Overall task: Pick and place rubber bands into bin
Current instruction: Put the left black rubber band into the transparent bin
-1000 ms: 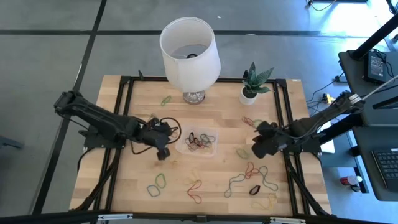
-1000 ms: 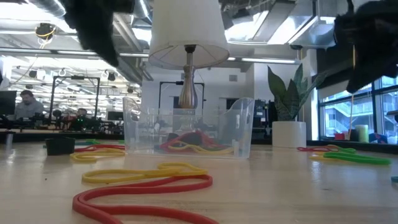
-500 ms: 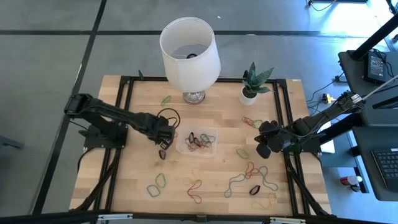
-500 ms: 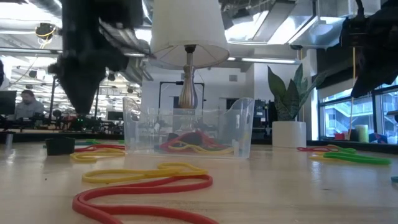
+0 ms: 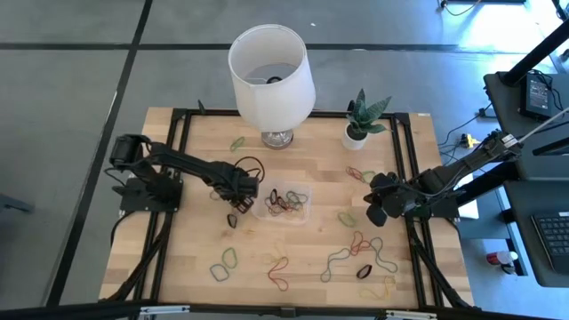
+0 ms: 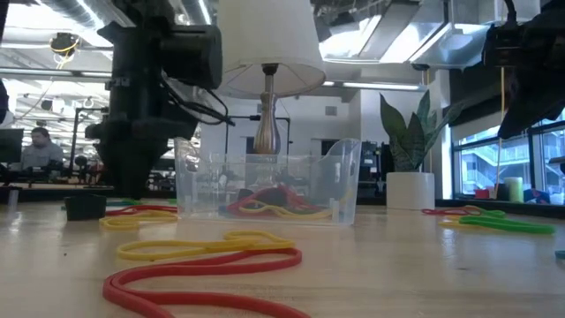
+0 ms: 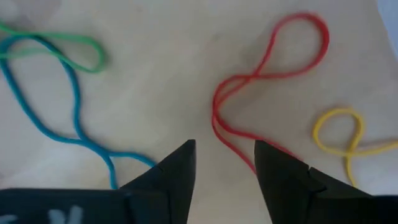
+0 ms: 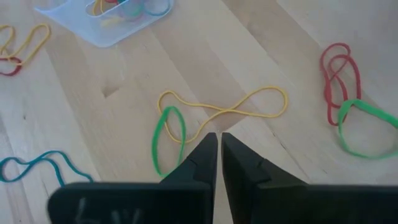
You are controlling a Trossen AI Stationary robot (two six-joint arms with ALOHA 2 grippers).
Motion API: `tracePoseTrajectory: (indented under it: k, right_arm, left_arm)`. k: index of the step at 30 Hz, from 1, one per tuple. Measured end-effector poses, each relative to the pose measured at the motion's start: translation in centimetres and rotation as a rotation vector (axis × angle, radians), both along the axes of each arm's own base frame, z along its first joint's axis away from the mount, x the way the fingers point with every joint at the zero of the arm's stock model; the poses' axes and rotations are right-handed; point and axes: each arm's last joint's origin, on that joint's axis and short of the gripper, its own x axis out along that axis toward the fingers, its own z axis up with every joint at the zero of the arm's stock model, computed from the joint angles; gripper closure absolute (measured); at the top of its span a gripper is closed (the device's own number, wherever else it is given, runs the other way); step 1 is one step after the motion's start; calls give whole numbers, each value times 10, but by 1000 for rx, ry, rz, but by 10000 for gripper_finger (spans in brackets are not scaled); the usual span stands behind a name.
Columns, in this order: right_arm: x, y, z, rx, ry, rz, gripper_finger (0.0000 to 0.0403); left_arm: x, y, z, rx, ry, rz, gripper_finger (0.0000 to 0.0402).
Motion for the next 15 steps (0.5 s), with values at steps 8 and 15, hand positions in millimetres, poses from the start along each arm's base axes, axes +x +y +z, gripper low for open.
tracePoseTrajectory:
  k: [8,15]
  right_arm:
    - [0,0,0,-4,3,3,376]
    - [0,0,0,-15,5,17,376]
  left_arm:
    - [-1,-26,-1,-14,-19,19,258]
    - [-5,-52,2,-25,-47,22,258]
